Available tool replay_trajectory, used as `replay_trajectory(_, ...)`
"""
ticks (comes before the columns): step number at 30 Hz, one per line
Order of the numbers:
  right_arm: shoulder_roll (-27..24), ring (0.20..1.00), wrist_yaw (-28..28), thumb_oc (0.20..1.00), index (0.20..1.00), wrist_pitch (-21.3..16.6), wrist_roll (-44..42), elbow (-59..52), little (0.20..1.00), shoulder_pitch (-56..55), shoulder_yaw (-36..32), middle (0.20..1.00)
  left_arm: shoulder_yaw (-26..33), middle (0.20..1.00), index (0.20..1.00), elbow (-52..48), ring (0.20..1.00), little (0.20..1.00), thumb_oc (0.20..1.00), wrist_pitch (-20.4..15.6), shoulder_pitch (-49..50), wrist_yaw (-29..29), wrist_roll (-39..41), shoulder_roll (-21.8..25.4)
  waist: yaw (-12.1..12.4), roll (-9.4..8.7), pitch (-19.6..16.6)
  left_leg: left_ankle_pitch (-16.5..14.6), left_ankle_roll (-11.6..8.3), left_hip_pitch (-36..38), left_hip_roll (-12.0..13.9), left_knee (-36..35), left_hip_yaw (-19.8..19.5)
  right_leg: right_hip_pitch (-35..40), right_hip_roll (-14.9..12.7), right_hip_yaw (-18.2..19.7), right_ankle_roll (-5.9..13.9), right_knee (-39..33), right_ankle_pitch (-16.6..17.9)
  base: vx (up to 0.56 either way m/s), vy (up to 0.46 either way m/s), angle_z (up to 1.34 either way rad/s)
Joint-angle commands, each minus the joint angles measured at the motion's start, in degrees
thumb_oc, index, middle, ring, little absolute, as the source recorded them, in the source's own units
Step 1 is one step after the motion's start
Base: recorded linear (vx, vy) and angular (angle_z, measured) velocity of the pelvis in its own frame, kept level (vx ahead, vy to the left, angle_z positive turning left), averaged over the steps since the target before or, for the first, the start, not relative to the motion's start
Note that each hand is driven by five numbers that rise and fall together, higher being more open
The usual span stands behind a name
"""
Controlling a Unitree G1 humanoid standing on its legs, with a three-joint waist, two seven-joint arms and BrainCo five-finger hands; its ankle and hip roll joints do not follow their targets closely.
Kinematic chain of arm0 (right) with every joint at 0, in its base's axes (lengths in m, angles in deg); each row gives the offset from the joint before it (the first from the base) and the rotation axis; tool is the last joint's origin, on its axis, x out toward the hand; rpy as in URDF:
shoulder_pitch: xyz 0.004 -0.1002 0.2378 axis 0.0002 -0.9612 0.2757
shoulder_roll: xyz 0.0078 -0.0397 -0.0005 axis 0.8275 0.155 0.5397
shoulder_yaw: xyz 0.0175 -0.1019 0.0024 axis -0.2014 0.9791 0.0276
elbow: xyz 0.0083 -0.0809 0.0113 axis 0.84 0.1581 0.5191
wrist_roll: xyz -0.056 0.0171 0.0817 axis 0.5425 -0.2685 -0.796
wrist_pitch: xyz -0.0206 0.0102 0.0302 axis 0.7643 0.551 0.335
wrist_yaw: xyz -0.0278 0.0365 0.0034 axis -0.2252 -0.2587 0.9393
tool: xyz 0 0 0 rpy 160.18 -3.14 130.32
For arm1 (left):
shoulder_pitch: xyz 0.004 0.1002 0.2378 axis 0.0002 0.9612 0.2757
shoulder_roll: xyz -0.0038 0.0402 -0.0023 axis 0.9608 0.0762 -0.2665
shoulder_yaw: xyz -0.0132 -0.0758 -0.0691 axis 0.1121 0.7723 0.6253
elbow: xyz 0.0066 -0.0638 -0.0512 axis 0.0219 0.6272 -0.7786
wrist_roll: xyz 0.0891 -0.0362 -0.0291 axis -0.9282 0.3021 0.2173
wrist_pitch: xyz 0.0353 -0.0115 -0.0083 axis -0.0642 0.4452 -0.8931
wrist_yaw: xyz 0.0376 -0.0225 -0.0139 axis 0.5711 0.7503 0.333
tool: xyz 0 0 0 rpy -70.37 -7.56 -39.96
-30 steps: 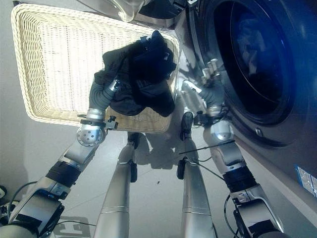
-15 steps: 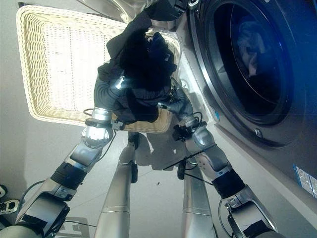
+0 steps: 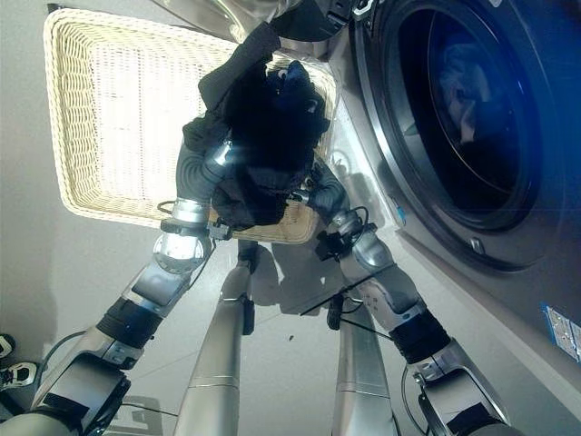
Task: Put the clothes into the washing machine.
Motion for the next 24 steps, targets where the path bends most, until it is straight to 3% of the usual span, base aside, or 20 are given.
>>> replay_trajectory(1,2.4,0.2,-1.3,0.2,0.2,-2.2,-0.5,-7.8,0.2,1.3,4.3,0.2,-2.1,0.2,0.2,-6.6,0.2,0.2,0.2,-3.1,-2.4,-3.7,-1.7,-3.5,-0.9,4.01,-1.0,5.2,5.91,0.4,-7.7,-5.1,0.5,1.9,3.6,-8.0,5.27,4.4,-3.6,0.0,0.0,0.0)
replay_trajectory(12,2.9,0.2,-0.9,0.2,0.2,-5.7,-1.8,-8.7,0.2,1.8,3.2,0.2,-4.1,0.2,0.2,-6.1,0.2,0.2,0.2,-1.8,-2.4,-4.8,-0.9,-4.1,-1.0,4.0,-1.0,5.2,5.98,0.1,-7.9,-4.6,0.5,1.6,3.5,-8.0,5.45,4.5,-3.3,0.0,0.0,0.0)
replay_trajectory(17,3.0,0.2,-0.5,0.2,0.2,-6.2,-2.4,-9.1,0.2,1.9,2.9,0.2,-4.5,0.2,0.2,-5.7,0.2,0.2,0.2,-1.4,-2.7,-3.0,-3.6,-3.9,-1.0,4.09,-1.0,5.2,5.93,-0.1,-7.9,-4.4,0.5,1.4,3.4,-8.0,5.47,4.7,-3.3,0.0,0.0,0.0)
replay_trajectory(22,3.1,0.2,0.1,0.2,0.2,-8.4,-3.5,-8.9,0.2,1.8,2.3,0.2,-4.5,0.2,0.2,-4.6,0.2,0.2,0.2,1.8,-3.1,0.6,-7.4,-2.8,-1.0,4.22,-1.0,5.2,5.8,0.0,-7.8,-4.2,0.6,1.4,3.3,-8.1,5.48,4.9,-3.3,0.0,0.0,0.0)
replay_trajectory(24,3.1,0.2,0.3,0.2,0.2,-8.7,-3.5,-8.9,0.2,1.9,2.2,0.2,-4.5,0.247,0.247,-4.4,0.247,0.247,0.247,2.3,-3.2,1.0,-7.6,-2.7,-1.0,4.24,-1.0,5.2,5.8,0.0,-7.8,-4.2,0.6,1.4,3.3,-8.1,5.47,4.9,-3.3,0.0,0.0,0.0)
